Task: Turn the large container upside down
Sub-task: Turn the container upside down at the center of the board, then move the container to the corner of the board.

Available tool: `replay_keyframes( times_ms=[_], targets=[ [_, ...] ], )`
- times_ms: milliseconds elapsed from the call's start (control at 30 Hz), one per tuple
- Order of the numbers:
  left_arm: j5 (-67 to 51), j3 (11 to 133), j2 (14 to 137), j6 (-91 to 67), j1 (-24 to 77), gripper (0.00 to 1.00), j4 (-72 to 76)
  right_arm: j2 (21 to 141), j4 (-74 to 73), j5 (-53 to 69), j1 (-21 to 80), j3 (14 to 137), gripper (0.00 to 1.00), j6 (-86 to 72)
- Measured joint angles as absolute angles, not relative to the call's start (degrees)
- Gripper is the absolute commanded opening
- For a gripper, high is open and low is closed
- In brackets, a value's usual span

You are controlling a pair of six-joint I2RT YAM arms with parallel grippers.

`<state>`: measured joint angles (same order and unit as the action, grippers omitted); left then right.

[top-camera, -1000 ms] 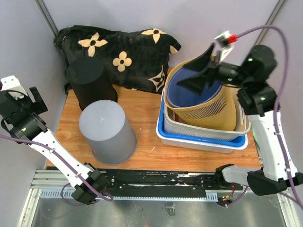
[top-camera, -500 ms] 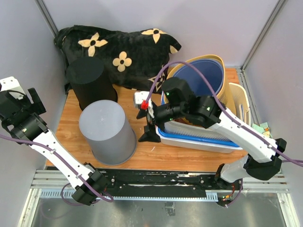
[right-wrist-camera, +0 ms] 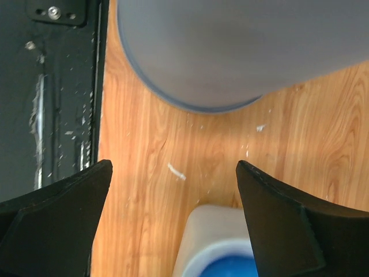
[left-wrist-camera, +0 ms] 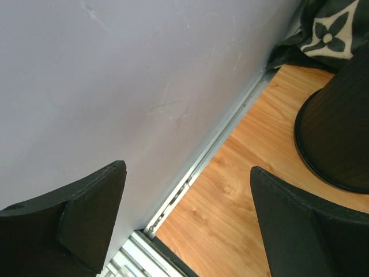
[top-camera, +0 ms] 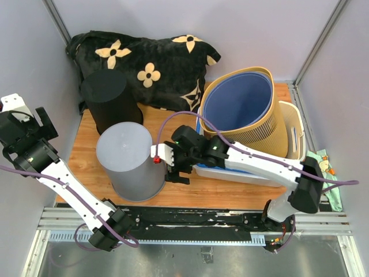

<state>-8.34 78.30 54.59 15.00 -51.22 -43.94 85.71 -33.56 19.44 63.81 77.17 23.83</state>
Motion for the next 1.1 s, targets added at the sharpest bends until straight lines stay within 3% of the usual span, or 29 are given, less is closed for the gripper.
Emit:
replay_keyframes(
  times_ms=[233,433,633,800,933,1100],
  targets=[
    [-10.9,79.4,54.7,14.7,-51.2,0.97,-47.2,95.3,-24.4,19.1,64.6,80.9,0.93,24.5],
    [-17.5,89.8,56.2,12.9,-51.2,0.99,-54.9,100.7,-16.7,22.7,64.9,84.6,0.92,20.3],
    [-22.8,102.4,56.4,11.3,-51.2,0.99,-60.8,115.9,-11.2,27.7,64.9,102.2,0.92,8.6],
    [-30.2,105.8,56.9,14.0,-51.2,0.99,-68.4,127.1,-10.2,30.5,64.2,116.7,0.92,0.9],
    [-34.7,101.8,56.4,19.3,-49.7,0.99,-72.8,125.5,-11.8,32.3,62.5,115.3,0.93,-1.0],
    [-37.8,87.5,54.0,26.2,-45.0,0.98,-75.8,105.1,-19.9,32.8,59.3,98.0,0.93,9.5]
  ],
)
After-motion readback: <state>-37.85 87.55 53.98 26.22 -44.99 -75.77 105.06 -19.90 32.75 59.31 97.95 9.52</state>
